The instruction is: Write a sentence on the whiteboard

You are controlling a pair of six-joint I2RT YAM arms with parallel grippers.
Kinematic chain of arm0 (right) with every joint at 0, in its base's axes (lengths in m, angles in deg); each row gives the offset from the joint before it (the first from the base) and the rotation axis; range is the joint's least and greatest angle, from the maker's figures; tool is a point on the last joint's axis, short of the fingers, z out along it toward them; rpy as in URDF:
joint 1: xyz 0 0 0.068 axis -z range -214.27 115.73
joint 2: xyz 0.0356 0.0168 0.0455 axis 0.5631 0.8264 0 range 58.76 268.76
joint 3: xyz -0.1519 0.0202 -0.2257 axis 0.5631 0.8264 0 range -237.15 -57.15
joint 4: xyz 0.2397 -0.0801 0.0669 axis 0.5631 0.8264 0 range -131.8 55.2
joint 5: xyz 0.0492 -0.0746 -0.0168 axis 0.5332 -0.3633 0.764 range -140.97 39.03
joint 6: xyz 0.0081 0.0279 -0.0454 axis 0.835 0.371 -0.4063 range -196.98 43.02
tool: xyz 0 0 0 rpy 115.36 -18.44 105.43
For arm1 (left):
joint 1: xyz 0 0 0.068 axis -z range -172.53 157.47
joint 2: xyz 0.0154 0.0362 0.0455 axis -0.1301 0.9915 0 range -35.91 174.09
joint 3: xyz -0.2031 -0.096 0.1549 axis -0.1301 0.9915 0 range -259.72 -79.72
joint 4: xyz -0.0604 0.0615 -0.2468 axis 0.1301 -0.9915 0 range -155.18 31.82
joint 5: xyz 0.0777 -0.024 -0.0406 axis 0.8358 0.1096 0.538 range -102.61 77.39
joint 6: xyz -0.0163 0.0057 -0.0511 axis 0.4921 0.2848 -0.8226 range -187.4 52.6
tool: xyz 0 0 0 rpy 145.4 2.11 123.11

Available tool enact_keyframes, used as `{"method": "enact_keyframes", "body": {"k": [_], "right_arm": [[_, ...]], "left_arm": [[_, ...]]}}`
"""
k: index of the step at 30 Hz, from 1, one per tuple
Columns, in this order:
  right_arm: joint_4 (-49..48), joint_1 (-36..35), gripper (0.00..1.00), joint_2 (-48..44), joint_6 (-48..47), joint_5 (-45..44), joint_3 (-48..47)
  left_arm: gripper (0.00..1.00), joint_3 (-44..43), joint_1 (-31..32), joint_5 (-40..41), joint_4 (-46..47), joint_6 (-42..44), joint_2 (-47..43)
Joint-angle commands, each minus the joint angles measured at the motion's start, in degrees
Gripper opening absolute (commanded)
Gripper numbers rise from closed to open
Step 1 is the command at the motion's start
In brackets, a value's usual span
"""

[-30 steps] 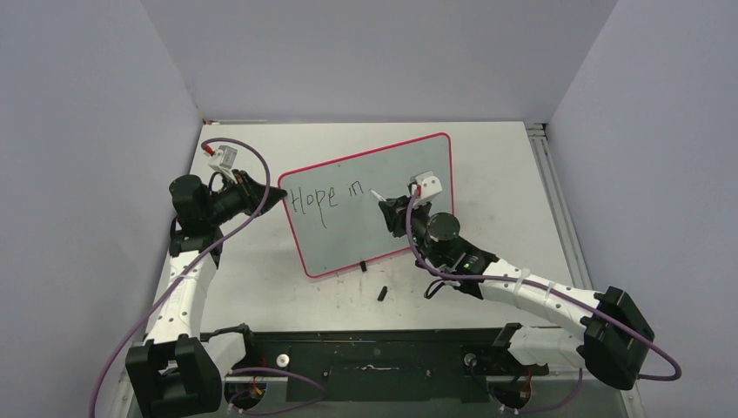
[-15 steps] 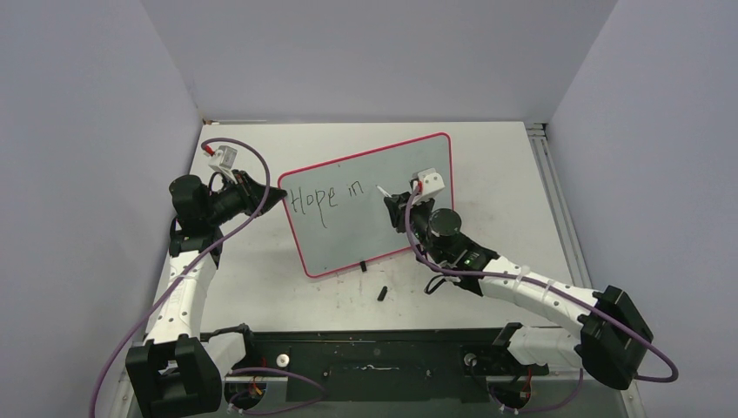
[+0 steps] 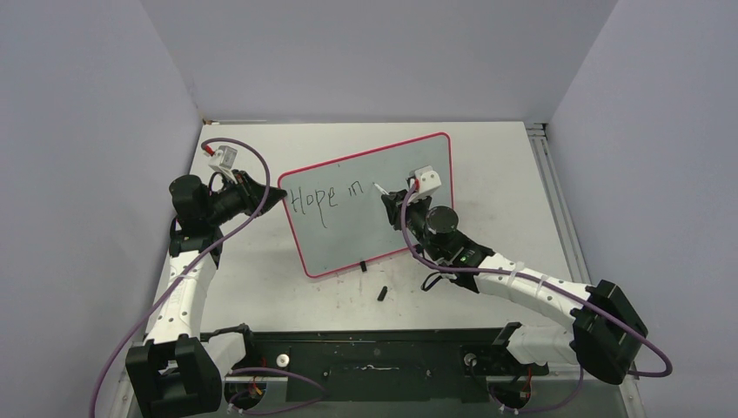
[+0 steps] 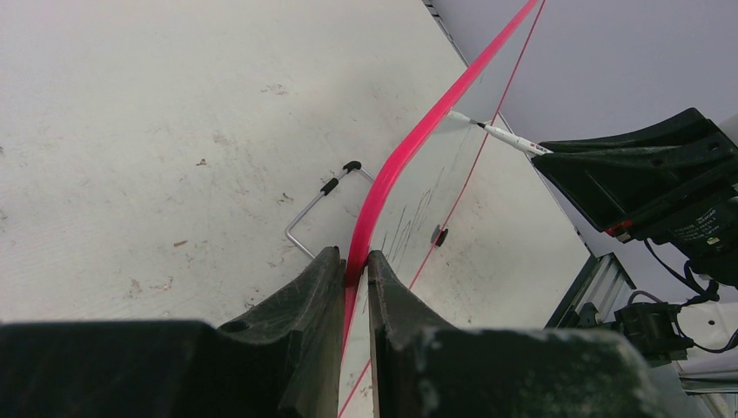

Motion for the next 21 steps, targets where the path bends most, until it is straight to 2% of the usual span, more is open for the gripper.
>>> {"method": "enact_keyframes", "body": {"k": [1,21], "right_arm": [[-2.9,0.5,0.05,-0.1,-0.5,-0.3,-2.0],[-1.3,0.5,0.05,-2.6,-0.1,-3.9,0.0]], "left_arm": [[0.12,-1.6,0.2,-0.1,-0.5,0.7,-0.8],[0.12,-1.6,0.3,-0.1,-0.5,0.7,-0.9]]}}
